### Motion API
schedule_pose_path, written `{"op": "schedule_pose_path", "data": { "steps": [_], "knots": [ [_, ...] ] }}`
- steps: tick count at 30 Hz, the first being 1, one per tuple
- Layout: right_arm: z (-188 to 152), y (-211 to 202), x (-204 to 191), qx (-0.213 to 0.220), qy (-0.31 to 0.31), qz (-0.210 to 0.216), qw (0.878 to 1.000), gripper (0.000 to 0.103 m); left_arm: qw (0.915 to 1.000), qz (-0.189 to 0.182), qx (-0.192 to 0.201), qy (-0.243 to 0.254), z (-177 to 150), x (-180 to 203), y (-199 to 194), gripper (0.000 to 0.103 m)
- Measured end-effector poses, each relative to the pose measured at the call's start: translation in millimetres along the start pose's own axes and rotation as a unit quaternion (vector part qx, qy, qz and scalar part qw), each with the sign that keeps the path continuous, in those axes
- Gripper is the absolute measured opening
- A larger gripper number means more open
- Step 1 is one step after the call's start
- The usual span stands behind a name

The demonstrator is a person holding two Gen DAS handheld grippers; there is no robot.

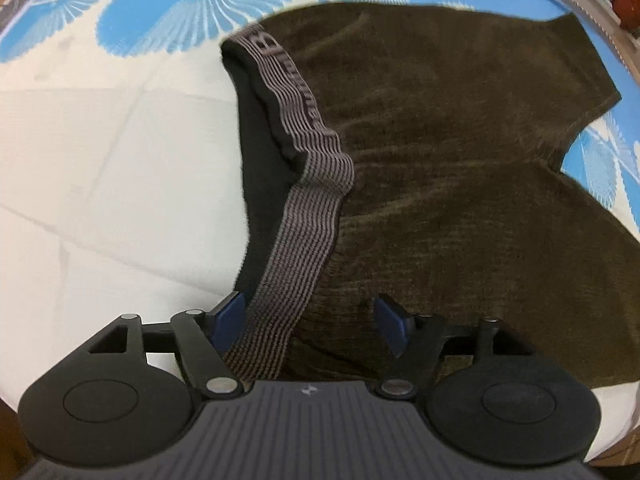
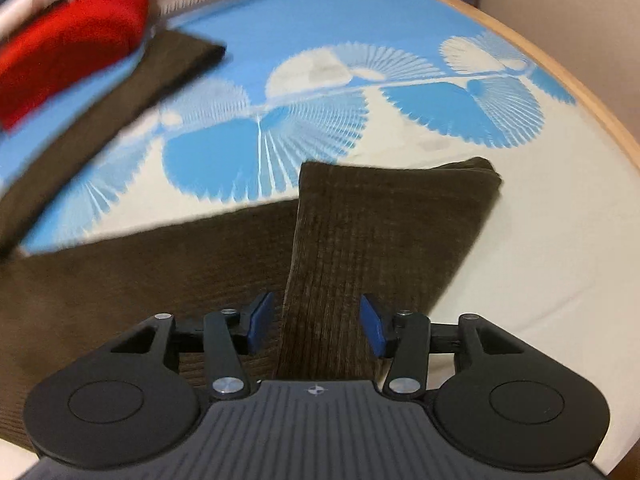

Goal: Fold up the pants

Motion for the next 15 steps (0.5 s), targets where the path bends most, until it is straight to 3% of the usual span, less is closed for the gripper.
{"op": "schedule_pose_path", "data": {
  "steps": [3, 4, 5, 6, 8, 10, 11, 14, 15],
  "knots": [
    [0, 21, -4, -0.035, -0.033, -0.027, 0.998, 0.049, 0.9999, 0.007, -0.007, 0.01, -1, 2, 7, 0.076],
    [1, 24, -2, -0.041, -0.043, -0.042, 0.997, 0.04, 0.9998, 0.008, -0.007, 0.015, -1, 3, 8, 0.076],
    [3, 24, 2, -0.04, -0.041, -0.049, 0.997, 0.015, 0.9997, 0.011, -0.006, 0.02, -1, 3, 10, 0.075],
    [6, 23, 6, -0.033, -0.025, -0.044, 0.998, 0.005, 0.9995, 0.015, -0.005, 0.026, -2, 4, 11, 0.073],
    [18, -3, 24, 0.02, 0.023, -0.056, 0.998, 0.006, 0.9985, 0.033, -0.002, 0.043, -4, 3, 13, 0.058],
    [18, -40, 55, 0.076, 0.106, -0.071, 0.989, 0.006, 0.9971, 0.051, 0.001, 0.057, -6, 0, 15, 0.044],
    [11, -52, 70, 0.086, 0.149, -0.07, 0.983, 0.006, 0.9963, 0.057, 0.002, 0.064, -8, -1, 16, 0.042],
    [-39, -77, 118, 0.057, 0.265, -0.117, 0.955, 0.0, 0.996, 0.056, 0.006, 0.07, -9, -5, 14, 0.042],
    [-57, -79, 132, 0.041, 0.295, -0.114, 0.948, 0.0, 0.9965, 0.05, 0.005, 0.067, -9, -6, 14, 0.043]
  ]
}}
Point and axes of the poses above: each gripper's, at about its wrist camera, not at the fingertips, and y roughly the way its jaws point, x to its right, z to its top, the point moved 8 cm from there along y, roughly the way its jaws point, and after that the axes turned 14 degrees about z, right-handed, at the moved point
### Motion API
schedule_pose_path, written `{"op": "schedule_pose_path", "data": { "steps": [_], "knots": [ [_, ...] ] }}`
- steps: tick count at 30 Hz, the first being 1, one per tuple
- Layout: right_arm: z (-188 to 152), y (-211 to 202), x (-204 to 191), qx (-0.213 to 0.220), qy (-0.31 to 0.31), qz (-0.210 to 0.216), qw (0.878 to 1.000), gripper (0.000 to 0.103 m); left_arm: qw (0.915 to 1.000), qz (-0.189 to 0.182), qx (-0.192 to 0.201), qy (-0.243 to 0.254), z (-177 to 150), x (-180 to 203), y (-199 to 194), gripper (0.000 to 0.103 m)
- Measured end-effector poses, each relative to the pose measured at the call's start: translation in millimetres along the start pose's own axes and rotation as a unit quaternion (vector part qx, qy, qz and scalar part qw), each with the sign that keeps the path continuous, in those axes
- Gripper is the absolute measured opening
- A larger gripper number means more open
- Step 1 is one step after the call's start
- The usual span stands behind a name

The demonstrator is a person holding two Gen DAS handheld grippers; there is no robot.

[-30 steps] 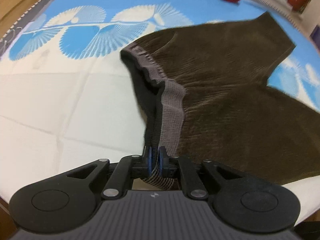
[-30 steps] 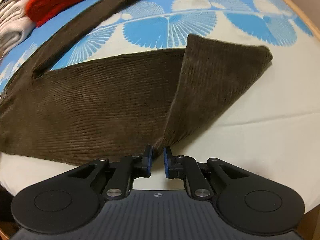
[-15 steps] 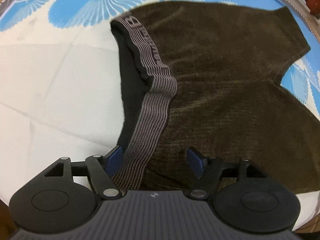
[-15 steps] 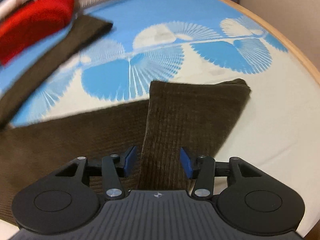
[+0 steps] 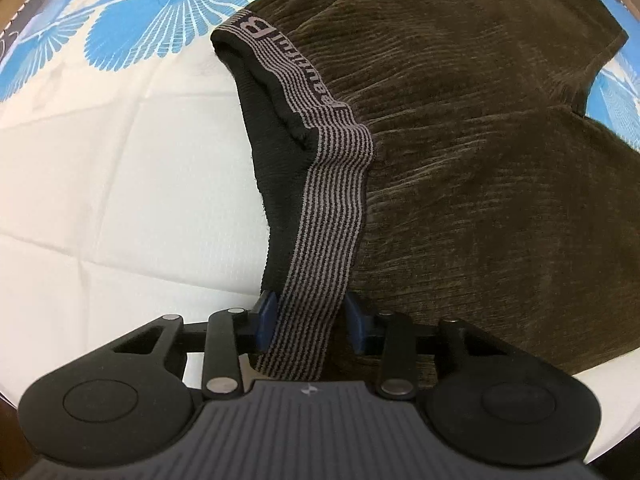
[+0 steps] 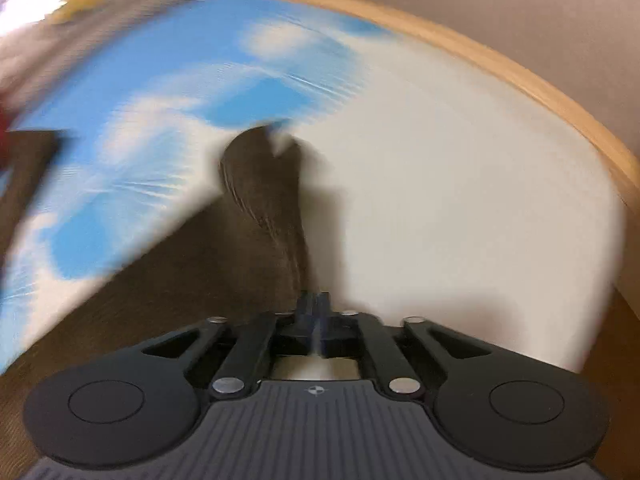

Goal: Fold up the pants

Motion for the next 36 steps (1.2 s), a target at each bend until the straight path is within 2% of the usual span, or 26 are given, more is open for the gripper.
{"op": "schedule_pose_path", "data": {
  "steps": [2, 3, 4, 5, 6, 8, 9, 12, 13, 14, 15, 16, 17, 18, 19, 20, 24, 27, 29, 30, 31, 34, 36],
  "knots": [
    [-12, 8, 26, -0.043, 0.074, 0.074, 0.994, 0.004, 0.9999, -0.011, -0.002, -0.005, 0, -1, 0, 0.05],
    [-15, 9, 36, -0.047, 0.109, 0.102, 0.988, 0.004, 0.9998, -0.016, -0.003, -0.009, 2, -2, 0, 0.052],
    [-12, 6, 45, -0.034, 0.135, 0.118, 0.983, 0.004, 0.9997, -0.021, -0.004, -0.015, 3, -2, -1, 0.056],
    [-8, 2, 51, -0.014, 0.147, 0.125, 0.981, 0.008, 0.9994, -0.026, -0.005, -0.021, 4, -2, -2, 0.059],
    [-3, -2, 56, 0.006, 0.153, 0.128, 0.98, 0.014, 0.9992, -0.029, -0.006, -0.026, 5, -2, -3, 0.061],
    [5, 1, 64, 0.027, 0.163, 0.121, 0.979, 0.045, 0.9989, -0.032, -0.009, -0.032, 5, 0, -2, 0.064],
    [5, 2, 66, 0.027, 0.17, 0.12, 0.978, 0.047, 0.999, -0.03, -0.008, -0.031, 5, 0, -1, 0.064],
    [4, 14, 63, 0.019, 0.189, 0.112, 0.975, 0.046, 0.9996, -0.022, -0.004, -0.017, 3, 4, -1, 0.062],
    [5, 19, 62, 0.014, 0.184, 0.107, 0.977, 0.041, 0.9998, -0.015, 0.001, -0.01, 3, 5, -2, 0.052],
    [6, 22, 60, 0.011, 0.173, 0.096, 0.98, 0.026, 1.0, -0.001, 0.006, 0.002, 2, 5, -1, 0.042],
    [4, 24, 57, 0.01, 0.158, 0.081, 0.984, 0.015, 0.9999, 0.0, 0.01, 0.008, 2, 5, 0, 0.04],
    [4, 24, 53, 0.012, 0.142, 0.069, 0.987, 0.009, 0.9999, -0.001, 0.015, 0.009, 2, 3, -1, 0.032],
    [5, 23, 49, 0.016, 0.135, 0.066, 0.989, 0.007, 0.9998, 0.0, 0.019, 0.011, 2, 1, -2, 0.025],
    [9, 22, 46, 0.025, 0.13, 0.063, 0.989, 0.007, 0.9997, -0.002, 0.022, 0.009, 3, -1, -4, 0.023],
    [12, 15, 43, 0.04, 0.126, 0.064, 0.989, 0.006, 0.9996, -0.001, 0.026, 0.006, 3, -4, -8, 0.007],
    [16, 6, 40, 0.06, 0.126, 0.068, 0.988, 0.005, 0.9994, 0.007, 0.033, 0.007, 3, -8, -11, 0.004],
    [25, -26, 33, 0.109, 0.092, 0.06, 0.988, 0.005, 0.9978, -0.014, 0.063, 0.019, -4, -14, -31, 0.003],
    [19, -33, 37, 0.104, 0.071, 0.049, 0.991, 0.005, 0.997, -0.017, 0.067, 0.033, -14, -20, -35, 0.0],
    [12, -32, 50, 0.088, 0.084, 0.032, 0.992, 0.005, 0.9968, 0.028, 0.056, 0.05, -21, -34, -24, 0.0],
    [10, -32, 55, 0.082, 0.093, 0.024, 0.992, 0.005, 0.9968, 0.041, 0.051, 0.047, -24, -42, -20, 0.0],
    [10, -28, 59, 0.078, 0.098, 0.022, 0.992, 0.005, 0.9976, 0.038, 0.048, 0.032, -23, -50, -20, 0.0],
    [7, -21, 54, 0.059, 0.086, 0.02, 0.994, 0.008, 0.9965, -0.015, 0.074, -0.037, -10, -67, -33, 0.0],
    [11, -25, 49, 0.074, 0.055, -0.011, 0.996, 0.011, 0.992, -0.068, 0.084, -0.065, -2, -64, -43, 0.001]
  ]
}}
Point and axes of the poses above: each gripper's, at about its wrist camera, not at the fingertips, and y roughly the way its jaws point, x to its right, z to its top, the point moved 8 cm from there along y, roughly the way its jaws point, and after that the axes turned 14 degrees about z, right-handed, at the moved point
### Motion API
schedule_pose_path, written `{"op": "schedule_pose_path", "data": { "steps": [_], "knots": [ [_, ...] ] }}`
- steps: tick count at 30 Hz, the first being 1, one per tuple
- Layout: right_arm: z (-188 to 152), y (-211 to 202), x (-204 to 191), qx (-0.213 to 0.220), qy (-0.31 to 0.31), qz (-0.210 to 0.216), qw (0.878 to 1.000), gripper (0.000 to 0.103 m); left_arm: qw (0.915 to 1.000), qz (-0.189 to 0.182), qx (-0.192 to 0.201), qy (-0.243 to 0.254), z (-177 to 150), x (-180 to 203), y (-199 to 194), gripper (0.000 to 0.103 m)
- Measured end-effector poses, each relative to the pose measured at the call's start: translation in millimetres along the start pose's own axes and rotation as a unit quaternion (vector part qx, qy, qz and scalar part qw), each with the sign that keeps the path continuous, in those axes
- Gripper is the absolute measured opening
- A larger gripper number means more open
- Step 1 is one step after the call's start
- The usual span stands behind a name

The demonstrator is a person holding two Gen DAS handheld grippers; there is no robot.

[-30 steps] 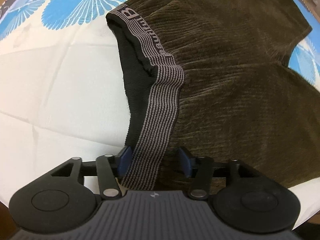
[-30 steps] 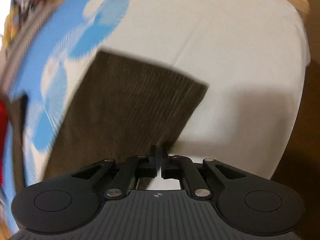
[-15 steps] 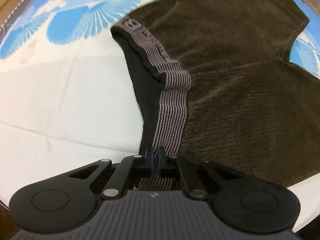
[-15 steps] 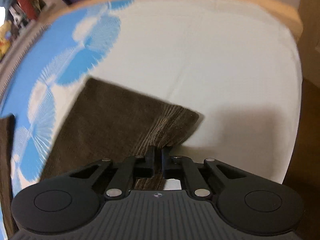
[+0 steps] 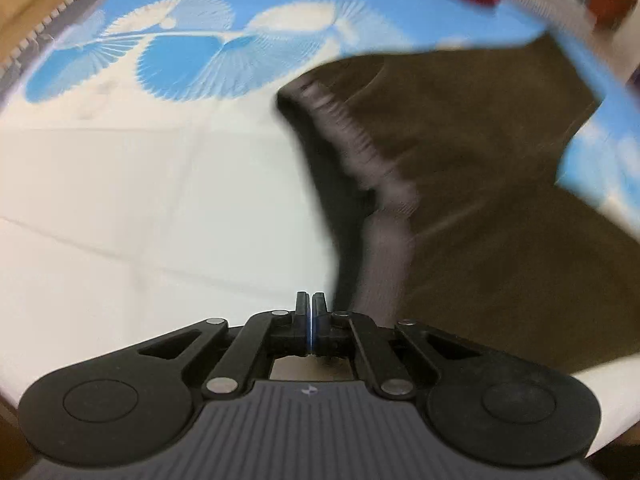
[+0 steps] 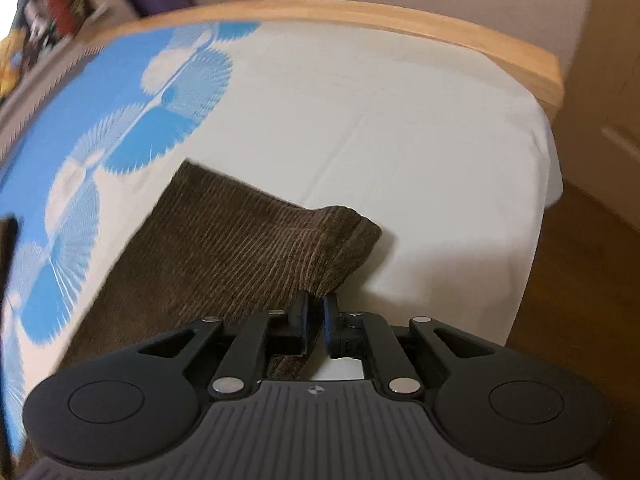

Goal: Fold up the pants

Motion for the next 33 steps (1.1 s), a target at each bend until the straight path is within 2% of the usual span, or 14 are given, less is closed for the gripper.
{"op": "schedule_pose_path", "data": {
  "steps": [2, 4, 6, 8, 9, 10, 13, 16, 19, 20, 23, 27, 31, 33],
  "knots": [
    [7, -7, -11, 0.034, -0.033, -0.012, 0.999, 0.029, 0.9992, -0.039, -0.009, 0.006, 1, 17, -2, 0.01],
    [11, -10, -27, 0.055, -0.059, 0.0, 0.997, 0.036, 0.9984, -0.037, -0.011, 0.041, -3, 38, -1, 0.012],
    [11, -11, -43, 0.062, -0.079, 0.026, 0.995, 0.036, 0.9963, -0.024, -0.028, 0.078, -9, 53, 9, 0.013],
    [10, -11, -63, 0.065, -0.099, 0.056, 0.991, 0.037, 0.9915, 0.014, -0.079, 0.102, -29, 58, 30, 0.023],
    [8, -10, -74, 0.063, -0.111, 0.075, 0.989, 0.037, 0.988, 0.037, -0.092, 0.118, -33, 56, 36, 0.026],
    [6, -9, -86, 0.059, -0.124, 0.096, 0.986, 0.037, 0.9872, 0.045, -0.089, 0.124, -32, 59, 35, 0.027],
    [3, -7, -119, 0.057, -0.157, 0.141, 0.976, 0.036, 0.9921, 0.058, -0.049, 0.099, -11, 66, 19, 0.027],
    [1, -7, -153, 0.063, -0.177, 0.185, 0.965, 0.035, 0.9962, 0.037, 0.002, 0.079, 11, 85, -2, 0.027],
    [0, -7, -184, 0.071, -0.18, 0.231, 0.954, 0.014, 0.9955, 0.012, 0.062, 0.071, 32, 114, -23, 0.027],
    [0, -7, -194, 0.074, -0.175, 0.245, 0.951, 0.011, 0.9942, 0.006, 0.08, 0.072, 39, 128, -30, 0.027],
    [-2, -9, -227, 0.082, -0.15, 0.294, 0.94, 0.011, 0.9887, -0.021, 0.127, 0.077, 52, 170, -47, 0.027],
    [-8, -5, -269, 0.066, -0.114, 0.345, 0.929, 0.014, 0.98, -0.058, 0.166, 0.093, 79, 243, -51, 0.03],
    [-20, -3, -308, 0.038, -0.11, 0.37, 0.922, 0.015, 0.9625, -0.046, 0.225, 0.145, 96, 317, -33, 0.048],
    [-28, -4, -323, 0.027, -0.118, 0.378, 0.918, 0.015, 0.9563, -0.036, 0.236, 0.168, 97, 344, -13, 0.053]
  ]
}}
Point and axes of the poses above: each gripper's, at about its wrist camera, not at the fingertips, and y roughly the way its jaws point, x to its right, z to its top, the point moved 8 cm from there along y, roughly the way its jaws point, and after that the axes turned 14 degrees about z, right-handed, at the moved point
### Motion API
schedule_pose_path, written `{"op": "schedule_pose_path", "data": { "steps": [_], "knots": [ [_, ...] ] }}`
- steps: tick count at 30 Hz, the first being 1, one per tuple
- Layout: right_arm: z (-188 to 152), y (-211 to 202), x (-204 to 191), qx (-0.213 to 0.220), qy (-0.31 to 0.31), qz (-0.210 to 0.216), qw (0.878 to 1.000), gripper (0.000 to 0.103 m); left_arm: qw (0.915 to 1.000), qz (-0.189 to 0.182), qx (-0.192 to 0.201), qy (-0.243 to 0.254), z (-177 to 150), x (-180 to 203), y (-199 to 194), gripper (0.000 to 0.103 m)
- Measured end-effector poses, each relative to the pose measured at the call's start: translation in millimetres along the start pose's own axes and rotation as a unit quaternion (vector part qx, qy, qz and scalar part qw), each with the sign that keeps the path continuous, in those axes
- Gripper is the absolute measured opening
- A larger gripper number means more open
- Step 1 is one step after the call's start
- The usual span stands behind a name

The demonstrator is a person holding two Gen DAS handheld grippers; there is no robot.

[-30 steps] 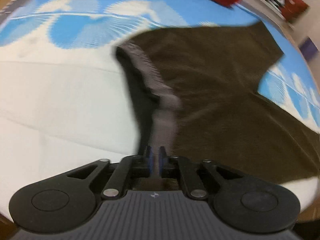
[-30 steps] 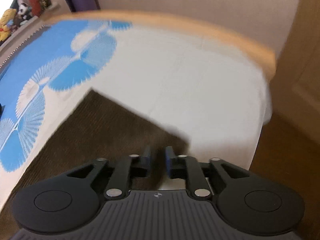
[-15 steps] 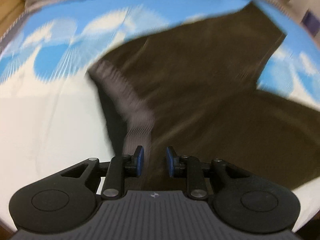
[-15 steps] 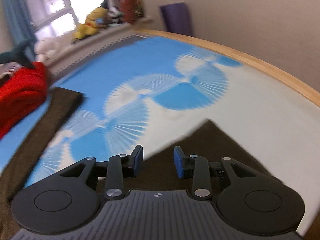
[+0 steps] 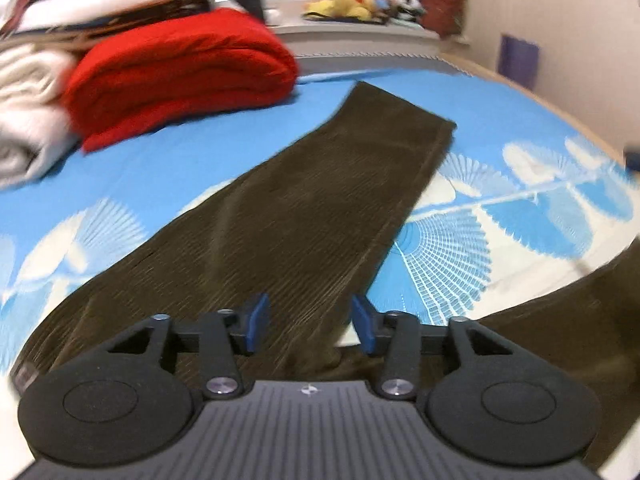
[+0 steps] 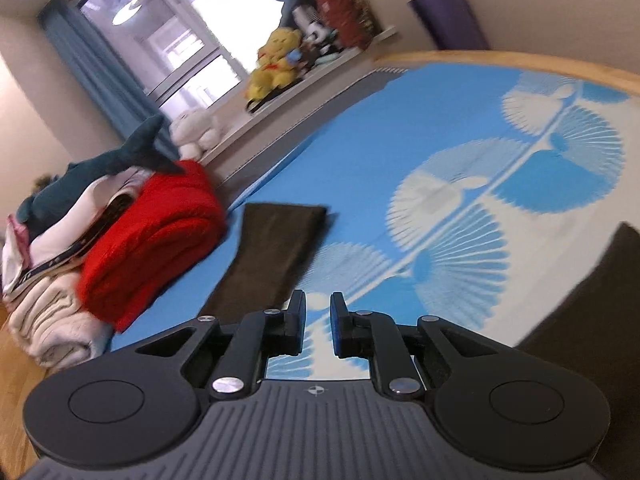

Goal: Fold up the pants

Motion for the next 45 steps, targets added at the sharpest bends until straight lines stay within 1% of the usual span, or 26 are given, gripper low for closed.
{"op": "schedule_pose_path", "data": {
  "steps": [3, 6, 7, 9, 10, 11, 12, 13, 14, 15, 16, 17, 19, 20, 22, 23, 24, 28, 29, 31, 33, 35, 37, 40, 42, 45],
  "knots": [
    [-6, 16, -11, -0.015, 0.002, 0.007, 1.0, 0.015, 0.9992, 0.015, -0.018, 0.032, -14, 27, 39, 0.054],
    [-9, 27, -9, -0.029, 0.011, 0.007, 1.0, 0.015, 0.9972, 0.035, -0.028, 0.059, -23, 41, 67, 0.056],
    [-9, 30, -8, -0.031, 0.013, 0.006, 0.999, 0.015, 0.9969, 0.042, -0.03, 0.059, -24, 39, 73, 0.058],
    [-8, 37, -5, -0.034, 0.018, 0.001, 0.999, 0.015, 0.996, 0.051, -0.053, 0.05, -29, 37, 87, 0.058],
    [-8, 40, -3, -0.035, 0.023, -0.001, 0.999, 0.015, 0.9947, 0.056, -0.072, 0.047, -32, 31, 90, 0.027],
    [-7, 41, 0, -0.035, 0.028, -0.002, 0.999, 0.015, 0.9918, 0.086, -0.092, 0.021, -34, 17, 94, 0.01],
    [-7, 45, 4, -0.035, 0.031, -0.004, 0.999, 0.015, 0.9838, 0.144, -0.095, -0.049, -31, -10, 89, 0.01],
    [-6, 47, 7, -0.034, 0.035, -0.008, 0.999, 0.015, 0.9719, 0.179, -0.098, -0.117, -30, -34, 79, 0.01],
    [-6, 49, 9, -0.034, 0.039, -0.012, 0.999, 0.015, 0.963, 0.201, -0.103, -0.148, -30, -43, 70, 0.01],
    [-7, 51, 10, -0.034, 0.041, -0.014, 0.998, 0.015, 0.9567, 0.222, -0.101, -0.159, -30, -46, 61, 0.011],
    [-7, 54, 9, -0.034, 0.041, -0.015, 0.998, 0.015, 0.9526, 0.24, -0.095, -0.16, -31, -47, 51, 0.014],
    [-7, 56, 8, -0.034, 0.039, -0.016, 0.999, 0.015, 0.9499, 0.245, -0.096, -0.168, -33, -49, 48, 0.022],
    [-9, 62, 4, -0.036, 0.039, -0.011, 0.999, 0.015, 0.9446, 0.237, -0.118, -0.194, -38, -52, 52, 0.029],
    [-10, 65, 3, -0.038, 0.041, -0.009, 0.998, 0.015, 0.9437, 0.23, -0.129, -0.2, -39, -52, 57, 0.029],
    [-14, 72, 5, -0.04, 0.05, -0.008, 0.998, 0.016, 0.9433, 0.227, -0.131, -0.204, -38, -53, 64, 0.029],
    [-16, 77, 7, -0.043, 0.059, -0.006, 0.997, 0.022, 0.9435, 0.225, -0.132, -0.204, -39, -55, 66, 0.029],
    [-17, 82, 9, -0.044, 0.068, -0.001, 0.997, 0.024, 0.9435, 0.221, -0.137, -0.206, -40, -56, 69, 0.029],
    [-6, 110, 28, -0.016, 0.112, 0.024, 0.993, 0.027, 0.9428, 0.206, -0.15, -0.215, -44, -57, 73, 0.019],
    [-1, 121, 36, -0.007, 0.131, 0.028, 0.991, 0.03, 0.9427, 0.203, -0.153, -0.216, -45, -56, 71, 0.017],
    [7, 145, 57, 0.006, 0.172, 0.034, 0.985, 0.033, 0.9432, 0.204, -0.155, -0.212, -49, -55, 71, 0.016],
    [12, 169, 81, 0.022, 0.209, 0.022, 0.977, 0.034, 0.9427, 0.206, -0.158, -0.21, -52, -55, 70, 0.016],
    [15, 194, 101, 0.036, 0.233, 0.011, 0.972, 0.042, 0.9428, 0.206, -0.16, -0.208, -54, -55, 70, 0.016],
    [14, 223, 115, 0.03, 0.25, 0.011, 0.968, 0.044, 0.9446, 0.205, -0.159, -0.202, -55, -54, 70, 0.016],
    [15, 262, 122, 0.02, 0.258, 0.022, 0.966, 0.049, 0.9467, 0.201, -0.158, -0.196, -57, -54, 69, 0.017],
    [17, 284, 124, 0.02, 0.264, 0.025, 0.964, 0.05, 0.9473, 0.198, -0.159, -0.195, -58, -55, 69, 0.017],
    [23, 312, 122, 0.021, 0.274, 0.057, 0.96, 0.05, 0.9476, 0.196, -0.161, -0.194, -58, -55, 68, 0.017]
  ]
}}
Point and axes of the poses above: each gripper's, at about its wrist camera, not at the fingertips, and y roughly the way its jaws point, x to its right, z to its top, the point moved 8 cm from there along y, roughly the way its jaws point, and after that the axes turned 14 degrees about z, right-handed, at the moved point
